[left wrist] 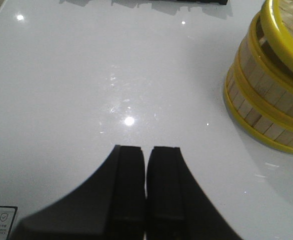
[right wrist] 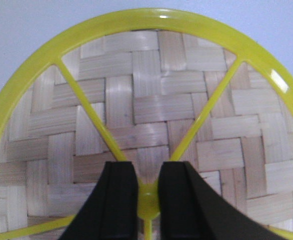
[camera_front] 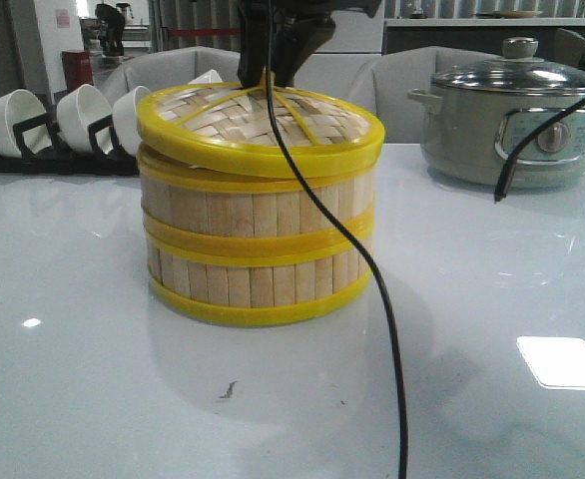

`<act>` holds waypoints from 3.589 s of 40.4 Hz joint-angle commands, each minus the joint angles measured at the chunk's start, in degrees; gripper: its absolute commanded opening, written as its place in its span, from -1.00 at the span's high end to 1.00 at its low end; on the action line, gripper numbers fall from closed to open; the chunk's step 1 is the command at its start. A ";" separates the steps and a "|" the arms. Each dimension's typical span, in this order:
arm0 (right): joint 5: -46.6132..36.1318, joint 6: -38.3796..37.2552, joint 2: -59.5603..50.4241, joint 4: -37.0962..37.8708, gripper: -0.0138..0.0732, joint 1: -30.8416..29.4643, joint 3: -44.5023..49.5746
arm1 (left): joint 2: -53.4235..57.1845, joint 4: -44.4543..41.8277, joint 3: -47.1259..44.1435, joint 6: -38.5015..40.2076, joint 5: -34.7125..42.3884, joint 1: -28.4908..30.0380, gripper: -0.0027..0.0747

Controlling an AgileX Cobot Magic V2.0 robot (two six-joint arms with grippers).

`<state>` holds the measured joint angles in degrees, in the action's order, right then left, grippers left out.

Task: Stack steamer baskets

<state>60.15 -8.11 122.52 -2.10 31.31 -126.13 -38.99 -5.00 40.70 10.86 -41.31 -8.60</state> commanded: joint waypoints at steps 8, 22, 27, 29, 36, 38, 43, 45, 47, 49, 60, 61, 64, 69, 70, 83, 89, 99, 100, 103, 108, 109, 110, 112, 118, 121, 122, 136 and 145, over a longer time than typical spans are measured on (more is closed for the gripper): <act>-4.59 0.89 -3.86 0.23 0.55 0.09 -2.13 | 0.12 -0.10 1.65 0.70 4.20 -0.39 0.69; -4.40 0.89 -3.86 0.23 0.55 0.09 -2.13 | 0.12 -0.10 1.65 0.70 4.20 -0.39 0.69; -4.40 0.89 -3.75 0.23 0.55 0.09 -2.13 | 0.12 -0.10 1.65 0.70 4.20 -0.39 0.69; -4.35 0.89 -3.54 0.23 0.55 0.09 -2.13 | 0.12 -0.10 1.65 0.70 4.20 -0.39 0.69; -4.37 0.89 -2.77 0.23 0.55 0.09 -2.13 | 0.12 -0.10 1.65 0.70 4.20 -0.39 0.69; -4.68 0.89 -2.77 0.23 0.55 0.14 -2.13 | 0.12 -0.10 1.65 0.70 4.20 -0.39 0.69; -5.12 0.89 -2.77 0.23 0.55 0.14 -2.13 | 0.12 -0.10 1.65 0.70 4.20 -0.39 0.69; -5.12 0.89 -2.77 0.23 0.55 0.14 -2.13 | 0.12 -0.10 1.65 0.70 4.20 -0.39 0.69; -5.12 0.89 -2.77 0.23 0.55 0.14 -2.13 | 0.12 -0.10 1.65 0.70 4.20 -0.39 0.69; -5.12 0.89 -2.77 0.23 0.55 0.14 -2.13 | 0.12 -0.10 1.65 0.70 4.20 -0.39 0.69; -4.59 0.89 -2.71 0.23 0.55 0.14 -2.13 | 0.12 -0.10 1.65 0.70 4.20 -0.39 0.69; -4.59 0.89 -2.71 0.23 0.54 0.14 -2.13 | 0.12 -0.10 1.65 0.70 4.20 -0.39 0.69; -4.59 0.89 -2.71 0.18 0.46 0.14 -2.13 | 0.12 -0.10 1.65 0.70 4.20 -0.39 0.69; -4.65 0.89 -2.71 0.18 0.11 0.14 -2.13 | 0.12 -0.10 1.65 0.70 4.20 -0.39 0.69; -4.65 0.89 -2.71 0.18 0.04 0.14 -2.13 | 0.12 -0.10 1.65 0.70 4.20 -0.39 0.69; -5.22 0.89 -2.71 0.18 -0.23 0.14 -2.13 | 0.12 -0.10 1.65 0.70 4.20 -0.39 0.69; -6.40 0.89 -3.54 0.18 -0.23 -0.19 -2.13 | 0.12 -0.10 1.65 0.70 4.20 -0.39 0.69; -13.53 0.89 -12.74 0.30 -0.22 -4.22 3.19 | 0.12 -0.10 1.65 0.70 4.20 -0.39 0.69; -14.51 0.89 -14.10 0.30 -0.22 -4.80 3.98 | 0.12 -0.10 1.65 0.70 4.20 -0.39 0.69; -18.82 0.89 -19.80 0.30 -0.22 -7.03 9.46 | 0.12 -0.10 1.65 0.70 4.20 -0.39 0.69; -26.37 0.89 -30.29 0.30 -0.22 -11.64 20.94 | 0.12 -0.10 1.65 0.70 4.20 -0.39 0.69; -28.08 0.89 -32.84 0.30 -0.22 -12.84 23.98 | 0.12 -0.10 1.65 0.70 4.20 -0.39 0.69; -29.24 0.89 -34.85 0.30 -0.22 -14.14 26.22 | 0.12 -0.10 1.65 0.70 4.20 -0.39 0.69; -31.68 0.89 -39.39 0.30 -0.22 -16.40 32.20 | 0.12 -0.10 1.65 0.70 4.20 -0.39 0.69; -36.40 0.89 -53.51 0.30 -0.22 -23.16 47.23 | 0.12 -0.10 1.65 0.70 4.20 -0.39 0.69; -38.17 0.89 -60.58 0.30 -0.22 -26.90 54.83 | 0.12 -0.10 1.65 0.70 4.20 -0.39 0.69; -39.12 0.89 -63.14 0.30 -0.22 -27.80 57.64 | 0.12 -0.10 1.65 0.70 4.20 -0.39 0.69; -42.63 0.89 -89.78 0.30 -0.22 -37.51 83.28 | 0.12 -0.10 1.65 0.70 4.20 -0.39 0.69; -40.69 0.89 -94.20 0.25 -0.22 -37.56 93.42 | 0.12 -0.10 1.65 0.70 4.20 -0.39 0.69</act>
<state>23.76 -7.70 28.98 -2.28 -5.77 -33.84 -38.99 -5.00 40.70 10.86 -41.31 -8.60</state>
